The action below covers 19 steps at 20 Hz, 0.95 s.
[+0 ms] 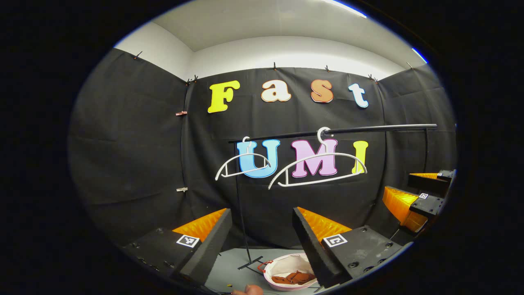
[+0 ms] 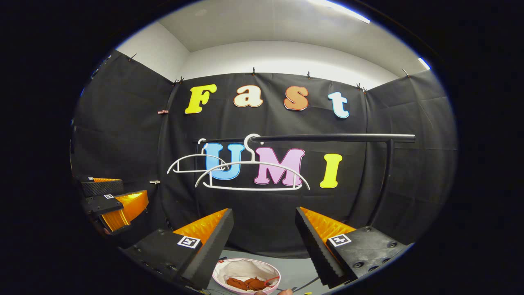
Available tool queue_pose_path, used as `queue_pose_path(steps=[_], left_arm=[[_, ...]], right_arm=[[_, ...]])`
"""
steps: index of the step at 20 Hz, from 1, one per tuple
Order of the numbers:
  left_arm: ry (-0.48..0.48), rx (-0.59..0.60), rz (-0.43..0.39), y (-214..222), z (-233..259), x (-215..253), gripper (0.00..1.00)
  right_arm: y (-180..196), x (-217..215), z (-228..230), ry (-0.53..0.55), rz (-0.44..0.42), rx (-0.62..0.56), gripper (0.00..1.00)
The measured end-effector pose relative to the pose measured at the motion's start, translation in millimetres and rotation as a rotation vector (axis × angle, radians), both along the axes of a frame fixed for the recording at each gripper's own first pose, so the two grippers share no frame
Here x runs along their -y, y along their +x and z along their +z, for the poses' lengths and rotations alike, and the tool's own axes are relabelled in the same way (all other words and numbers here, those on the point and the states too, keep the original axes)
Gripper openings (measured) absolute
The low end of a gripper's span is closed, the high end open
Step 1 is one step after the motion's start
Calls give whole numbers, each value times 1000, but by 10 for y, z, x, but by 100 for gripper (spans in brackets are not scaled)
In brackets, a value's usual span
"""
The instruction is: Grasp the clothes on the hanger with both hands and then place them into the laundry hamper below.
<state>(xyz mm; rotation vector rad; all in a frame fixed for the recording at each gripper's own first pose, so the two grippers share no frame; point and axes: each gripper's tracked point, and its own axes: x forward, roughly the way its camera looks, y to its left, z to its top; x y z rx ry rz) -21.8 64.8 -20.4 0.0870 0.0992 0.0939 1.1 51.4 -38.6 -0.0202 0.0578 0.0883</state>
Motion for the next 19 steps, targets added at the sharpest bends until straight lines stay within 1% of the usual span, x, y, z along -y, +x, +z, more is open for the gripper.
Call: queue_pose_path(steps=[1, 2, 4, 16, 19], left_arm=[[0, -1, -1, 3, -1, 1, 93], [0, -3, -3, 3, -5, 0, 94], [0, -2, -6, 7, -3, 7, 93], [2, 0, -15, 27, -3, 36, 95], [3, -3, -16, 40, -18, 43, 94]], right_arm=[[0, -3, 1, -1, 0, 0, 94], [-3, -7, 3, -1, -1, 0, 97], [-4, -2, 7, -2, -1, 1, 97], [-12, 35, 16, -8, -9, 1, 97], [-6, 56, 22, -8, -12, 0, 97]])
